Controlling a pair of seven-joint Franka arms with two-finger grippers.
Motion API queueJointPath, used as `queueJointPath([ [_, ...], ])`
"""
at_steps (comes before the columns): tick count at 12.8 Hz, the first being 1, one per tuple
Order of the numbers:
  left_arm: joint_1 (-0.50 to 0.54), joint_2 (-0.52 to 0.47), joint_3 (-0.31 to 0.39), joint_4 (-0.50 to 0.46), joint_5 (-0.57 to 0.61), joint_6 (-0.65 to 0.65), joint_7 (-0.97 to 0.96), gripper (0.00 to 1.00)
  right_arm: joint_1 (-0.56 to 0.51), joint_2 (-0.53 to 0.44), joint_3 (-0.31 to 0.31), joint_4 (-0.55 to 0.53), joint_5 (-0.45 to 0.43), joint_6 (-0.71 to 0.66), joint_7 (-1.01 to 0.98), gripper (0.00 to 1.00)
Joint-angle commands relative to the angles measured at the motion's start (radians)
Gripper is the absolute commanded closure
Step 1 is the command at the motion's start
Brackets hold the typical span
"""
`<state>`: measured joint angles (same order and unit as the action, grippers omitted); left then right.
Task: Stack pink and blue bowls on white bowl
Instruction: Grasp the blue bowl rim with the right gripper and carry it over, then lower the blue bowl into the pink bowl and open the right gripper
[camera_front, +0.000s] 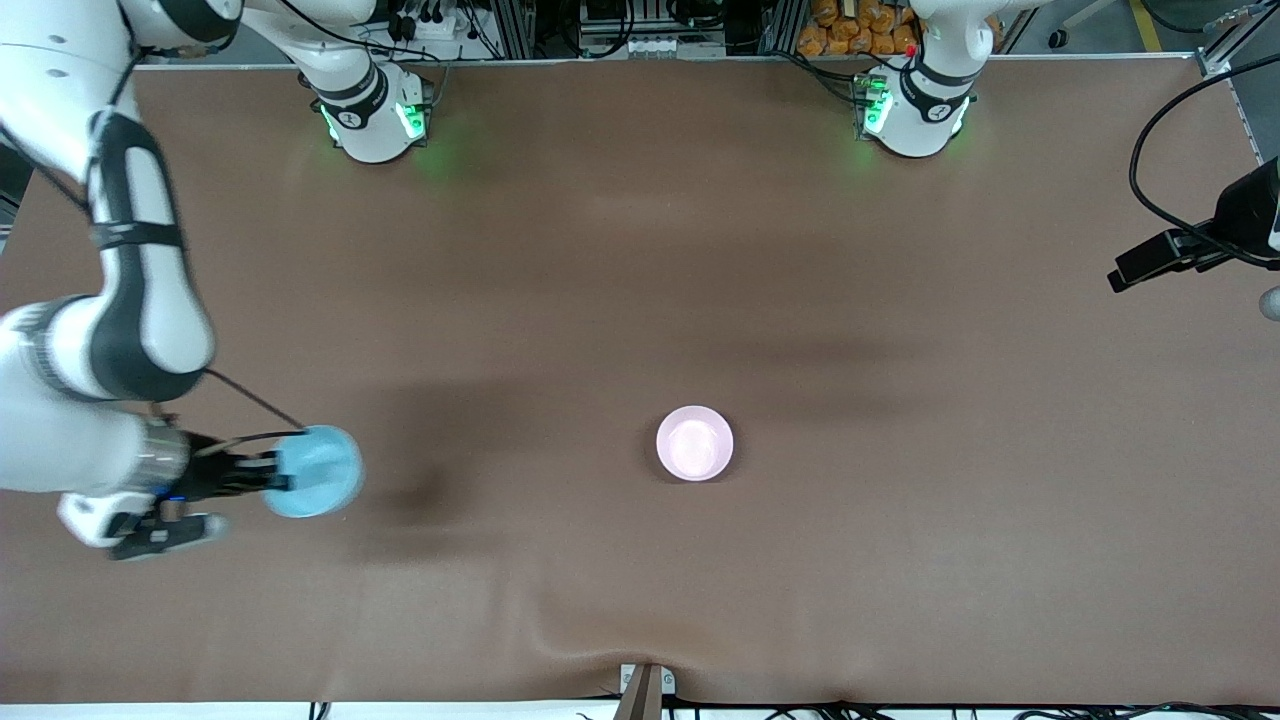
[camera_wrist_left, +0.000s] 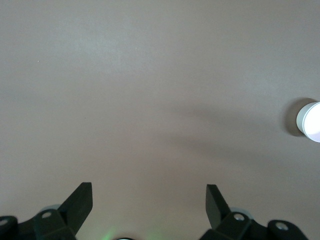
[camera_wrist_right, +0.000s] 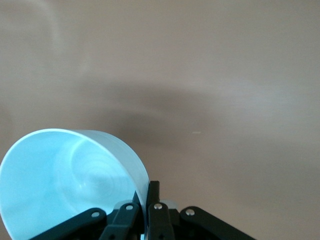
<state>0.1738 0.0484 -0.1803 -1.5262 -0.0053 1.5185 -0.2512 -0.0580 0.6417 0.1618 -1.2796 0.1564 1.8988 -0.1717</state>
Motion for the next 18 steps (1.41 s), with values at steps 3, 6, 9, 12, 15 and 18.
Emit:
queueJointPath([
  [3, 0.012, -0.021, -0.004, -0.025, -0.015, 0.015, 0.024, 0.0, 0.225, -0.002, 0.053, -0.009, 0.06, 0.013, 0.303, 1.0],
  [6, 0.01, -0.022, -0.004, -0.034, -0.015, 0.015, 0.024, 0.0, 0.374, 0.031, 0.05, -0.013, 0.057, 0.19, 0.541, 1.0],
  [9, 0.01, -0.021, -0.004, -0.037, -0.015, 0.015, 0.024, 0.0, 0.478, 0.143, 0.05, -0.009, 0.057, 0.467, 0.74, 1.0],
  [12, 0.01, -0.022, -0.004, -0.042, -0.015, 0.015, 0.024, 0.0, 0.532, 0.183, 0.047, -0.013, 0.051, 0.526, 0.842, 1.0],
  [15, 0.01, -0.022, -0.004, -0.045, -0.015, 0.015, 0.024, 0.0, 0.57, 0.208, 0.042, -0.017, 0.048, 0.526, 0.92, 1.0],
  [18, 0.01, -0.021, -0.004, -0.045, -0.015, 0.015, 0.024, 0.0, 0.598, 0.231, 0.007, -0.01, 0.043, 0.537, 0.922, 1.0],
])
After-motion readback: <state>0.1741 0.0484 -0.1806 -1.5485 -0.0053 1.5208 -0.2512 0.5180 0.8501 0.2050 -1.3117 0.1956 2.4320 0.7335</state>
